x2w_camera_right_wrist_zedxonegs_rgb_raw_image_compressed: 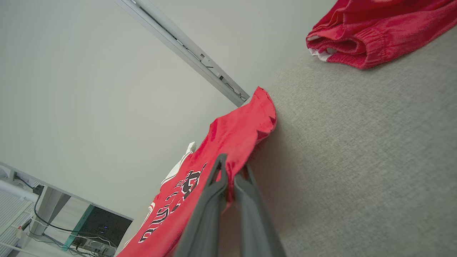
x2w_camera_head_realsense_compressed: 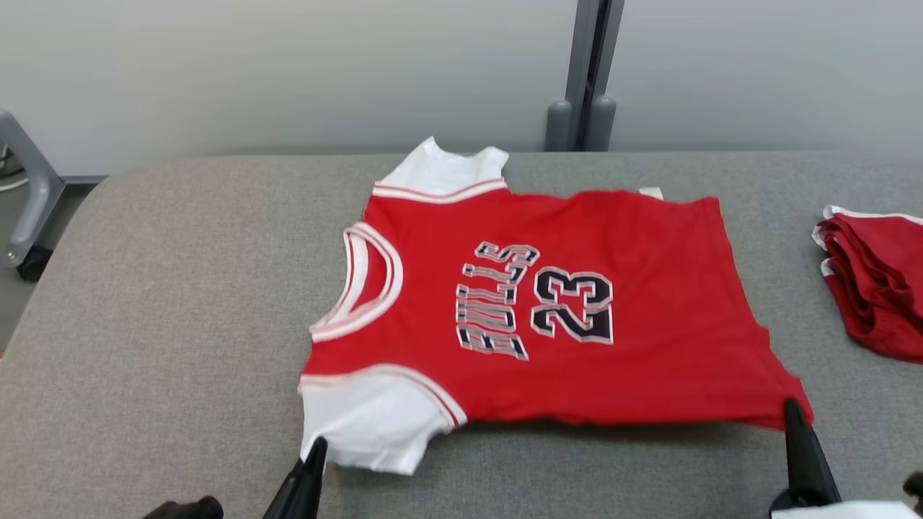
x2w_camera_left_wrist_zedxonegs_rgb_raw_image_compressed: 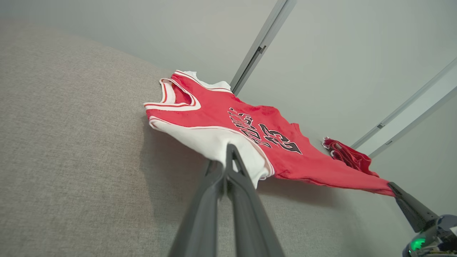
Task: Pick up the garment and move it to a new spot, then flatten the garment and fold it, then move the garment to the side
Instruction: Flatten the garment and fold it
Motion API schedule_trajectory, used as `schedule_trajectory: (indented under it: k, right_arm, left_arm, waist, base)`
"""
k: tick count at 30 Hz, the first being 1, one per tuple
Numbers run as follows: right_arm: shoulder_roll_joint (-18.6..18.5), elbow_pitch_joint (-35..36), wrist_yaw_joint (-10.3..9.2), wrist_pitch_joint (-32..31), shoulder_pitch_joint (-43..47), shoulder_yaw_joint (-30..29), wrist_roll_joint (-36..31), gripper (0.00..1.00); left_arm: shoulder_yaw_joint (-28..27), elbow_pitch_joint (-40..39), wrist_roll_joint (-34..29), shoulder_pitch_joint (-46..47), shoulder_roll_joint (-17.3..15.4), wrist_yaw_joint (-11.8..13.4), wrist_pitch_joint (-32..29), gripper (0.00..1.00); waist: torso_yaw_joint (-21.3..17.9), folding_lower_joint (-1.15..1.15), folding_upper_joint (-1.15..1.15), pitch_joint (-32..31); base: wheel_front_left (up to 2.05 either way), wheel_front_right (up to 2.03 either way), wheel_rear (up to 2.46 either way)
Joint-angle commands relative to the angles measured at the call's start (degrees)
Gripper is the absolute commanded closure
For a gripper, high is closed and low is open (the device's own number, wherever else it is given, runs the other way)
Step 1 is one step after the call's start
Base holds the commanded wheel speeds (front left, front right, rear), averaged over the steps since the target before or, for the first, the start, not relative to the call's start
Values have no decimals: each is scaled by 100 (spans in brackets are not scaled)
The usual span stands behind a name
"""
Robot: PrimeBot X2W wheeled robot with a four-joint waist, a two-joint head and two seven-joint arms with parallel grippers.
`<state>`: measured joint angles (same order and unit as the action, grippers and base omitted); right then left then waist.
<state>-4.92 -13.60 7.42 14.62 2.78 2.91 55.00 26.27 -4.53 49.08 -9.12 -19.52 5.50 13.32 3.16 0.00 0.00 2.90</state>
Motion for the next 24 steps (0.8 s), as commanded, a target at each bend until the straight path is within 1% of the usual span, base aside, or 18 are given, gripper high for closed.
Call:
schedule_trajectory:
  k: [1,7,12,17,21,24]
  right_arm:
    - [1,81,13,-28,213,-69,46,100]
    - [87,310,13,-144,755,-281,60,100]
    - [137,329,13,-292,882,-361,18,100]
    - [170,59,13,-384,698,-331,-21,100]
    - [180,-123,13,-368,598,-307,-5,100]
    - [183,-266,13,-343,456,-275,72,100]
  left_arm:
    - [8,-139,26,-138,-81,77,-46,100]
    - [-14,-516,101,-519,-190,253,-157,100]
    - [30,-553,181,-566,-167,269,-243,100]
    - [90,-380,261,-274,-17,161,-282,100]
    - [63,-215,307,-98,33,108,-302,100]
    - [96,27,266,213,104,-22,-286,100]
  waist:
    - [-18,0,0,-110]
    - [-56,0,0,-211]
    - [-100,0,0,-242]
    - [-117,0,0,-281]
    - [-114,0,0,-282]
    - [-96,0,0,-244]
  base:
    - [0,0,0]
    - [0,0,0]
    - [0,0,0]
    - [0,0,0]
    - [0,0,0]
    - [0,0,0]
